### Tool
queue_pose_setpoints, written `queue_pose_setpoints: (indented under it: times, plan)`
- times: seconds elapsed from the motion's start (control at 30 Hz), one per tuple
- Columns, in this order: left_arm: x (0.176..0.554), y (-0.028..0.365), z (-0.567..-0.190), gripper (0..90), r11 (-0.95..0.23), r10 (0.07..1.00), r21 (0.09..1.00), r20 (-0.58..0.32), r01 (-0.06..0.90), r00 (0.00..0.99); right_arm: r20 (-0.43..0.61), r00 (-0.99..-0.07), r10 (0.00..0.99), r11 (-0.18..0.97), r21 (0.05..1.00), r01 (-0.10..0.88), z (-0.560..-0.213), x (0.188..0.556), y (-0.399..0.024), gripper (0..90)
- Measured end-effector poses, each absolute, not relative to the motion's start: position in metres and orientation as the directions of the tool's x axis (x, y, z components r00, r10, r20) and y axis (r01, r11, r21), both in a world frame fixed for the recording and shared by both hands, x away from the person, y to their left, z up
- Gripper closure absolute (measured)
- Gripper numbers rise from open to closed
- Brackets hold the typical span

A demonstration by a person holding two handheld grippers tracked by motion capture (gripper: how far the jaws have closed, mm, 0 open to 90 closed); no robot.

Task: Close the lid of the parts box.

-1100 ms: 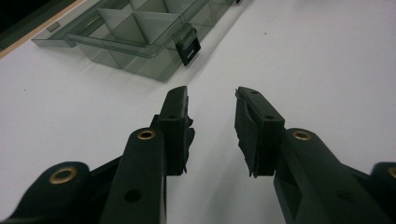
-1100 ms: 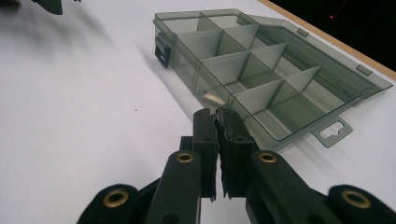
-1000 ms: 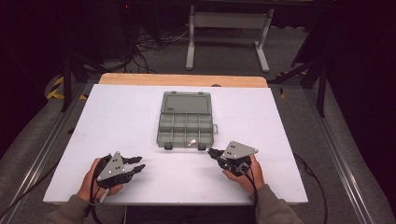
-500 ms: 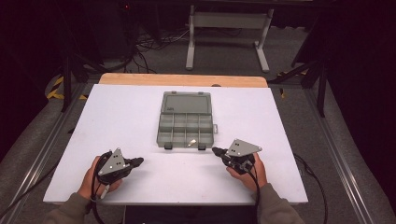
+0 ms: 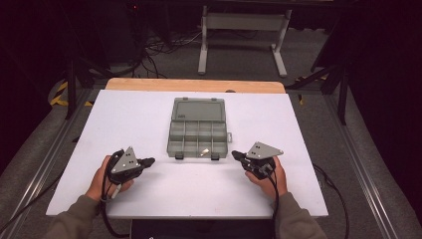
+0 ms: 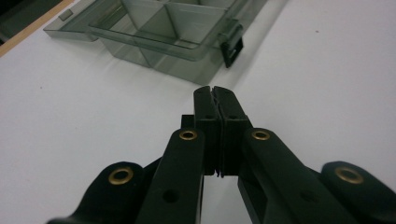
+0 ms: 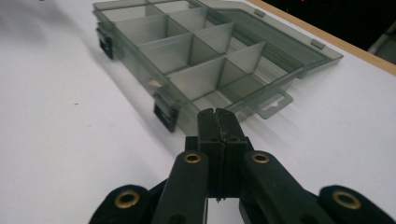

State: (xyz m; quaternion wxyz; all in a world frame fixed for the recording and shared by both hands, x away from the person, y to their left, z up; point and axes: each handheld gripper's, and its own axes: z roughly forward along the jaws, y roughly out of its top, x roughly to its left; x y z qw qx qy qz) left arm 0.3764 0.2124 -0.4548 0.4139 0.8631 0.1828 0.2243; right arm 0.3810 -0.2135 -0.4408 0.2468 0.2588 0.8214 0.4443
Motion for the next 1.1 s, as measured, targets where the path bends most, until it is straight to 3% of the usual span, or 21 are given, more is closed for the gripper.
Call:
queue_pose_setpoints:
  times: [0.27, 0.63, 1.1]
  plan:
    - [0.414, 0.208, -0.442, 89.8, -0.62, 0.518, 0.775, 0.287, 0.122, 0.806, -0.18, -0.705, 0.686, 0.482, 0.838, 0.255, -0.439, 0.414, -0.22, 90.0]
    - [0.47, 0.198, -0.429, 90.0, -0.638, 0.53, 0.75, 0.266, 0.173, 0.805, -0.123, -0.69, 0.713, 0.47, 0.814, 0.342, -0.411, 0.472, -0.227, 89.7]
    - [0.527, 0.172, -0.42, 89.9, -0.669, 0.585, 0.692, 0.264, 0.272, 0.767, -0.177, -0.657, 0.733, 0.532, 0.75, 0.392, -0.4, 0.525, -0.2, 90.0]
